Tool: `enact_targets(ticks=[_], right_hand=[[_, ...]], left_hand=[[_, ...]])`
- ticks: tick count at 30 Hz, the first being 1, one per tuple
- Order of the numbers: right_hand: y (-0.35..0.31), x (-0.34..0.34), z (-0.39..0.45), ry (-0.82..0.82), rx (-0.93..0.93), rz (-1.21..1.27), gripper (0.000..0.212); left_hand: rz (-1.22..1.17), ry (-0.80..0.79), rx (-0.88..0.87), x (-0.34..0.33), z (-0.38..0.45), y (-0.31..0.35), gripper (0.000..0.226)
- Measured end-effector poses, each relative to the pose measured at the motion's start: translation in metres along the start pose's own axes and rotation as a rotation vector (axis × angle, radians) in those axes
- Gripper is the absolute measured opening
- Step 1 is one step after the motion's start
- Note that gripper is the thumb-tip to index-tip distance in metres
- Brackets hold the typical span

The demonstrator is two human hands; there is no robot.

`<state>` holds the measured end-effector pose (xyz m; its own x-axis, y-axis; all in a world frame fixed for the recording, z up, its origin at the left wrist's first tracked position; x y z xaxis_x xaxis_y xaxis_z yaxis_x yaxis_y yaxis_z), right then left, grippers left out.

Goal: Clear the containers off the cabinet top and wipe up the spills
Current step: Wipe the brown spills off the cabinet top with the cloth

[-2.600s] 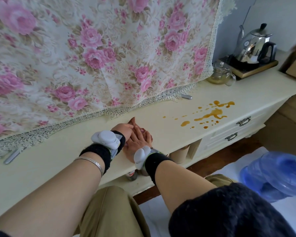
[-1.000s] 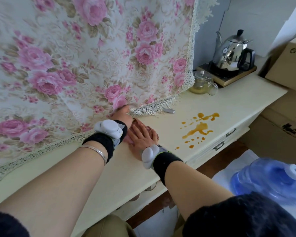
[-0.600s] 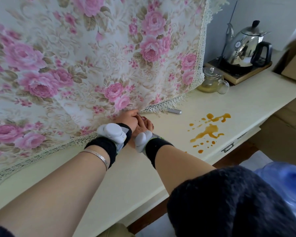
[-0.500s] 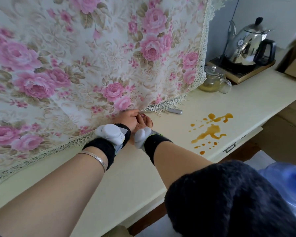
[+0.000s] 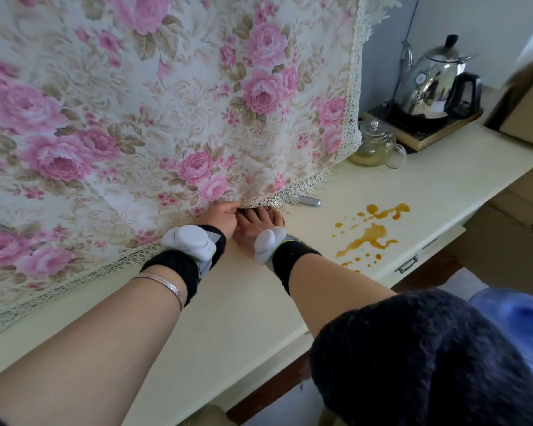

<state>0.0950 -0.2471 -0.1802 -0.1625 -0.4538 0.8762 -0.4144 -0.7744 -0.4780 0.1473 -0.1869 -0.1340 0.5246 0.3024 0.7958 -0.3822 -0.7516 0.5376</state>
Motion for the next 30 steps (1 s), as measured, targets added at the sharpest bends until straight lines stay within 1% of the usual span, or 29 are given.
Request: enact_targets(ticks=[2, 4, 7, 11, 14, 20, 25, 27, 28, 30], right_hand=[[0.015, 0.012, -0.014, 0.077, -0.014, 0.055, 0.046], [0.027, 0.018, -0.024, 0.097, -0.035, 0.111, 0.049], [0.047, 0.027, -0.042, 0.047, -0.090, 0.123, 0.059], [0.074, 0.033, -0.063, 0.032, -0.185, 0.119, 0.059], [0.090, 0.043, -0.079, 0.033, -0.212, 0.097, 0.059], [0.108, 0.050, -0.098, -0.015, -0.289, 0.097, 0.062], [0.110, 0.054, -0.105, -0.037, -0.373, 0.070, 0.059], [0.102, 0.054, -0.104, -0.102, -0.399, 0.063, 0.061], [0.095, 0.054, -0.105, -0.140, -0.380, 0.038, 0.062], [0.073, 0.050, -0.108, -0.171, -0.284, -0.047, 0.062]], left_hand=[[0.021, 0.003, -0.009, -0.001, -0.004, 0.005, 0.052], [0.055, 0.018, -0.013, -0.001, -0.006, 0.007, 0.051], [0.124, 0.035, -0.006, -0.002, -0.013, 0.013, 0.048], [0.189, -0.001, -0.012, -0.006, -0.024, 0.022, 0.056], [0.194, -0.011, -0.016, -0.009, -0.034, 0.033, 0.058], [0.167, -0.039, -0.003, -0.020, -0.048, 0.049, 0.054], [0.141, -0.064, -0.028, -0.022, -0.064, 0.060, 0.055], [0.136, -0.052, -0.033, -0.018, -0.069, 0.061, 0.055], [0.123, -0.047, -0.030, -0.017, -0.069, 0.061, 0.055], [0.114, -0.038, -0.017, -0.014, -0.070, 0.059, 0.055]])
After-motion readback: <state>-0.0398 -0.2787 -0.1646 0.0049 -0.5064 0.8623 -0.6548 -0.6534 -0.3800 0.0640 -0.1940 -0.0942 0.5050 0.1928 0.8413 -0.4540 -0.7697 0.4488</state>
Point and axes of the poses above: each hand's wrist, its own z-axis towards the middle knuckle, its own x-axis out of the back of the hand, y = z × x, the point moved 8 cm from there along z, towards the middle knuckle, and after that the axes turned 14 degrees about z, right-handed, at the moved point
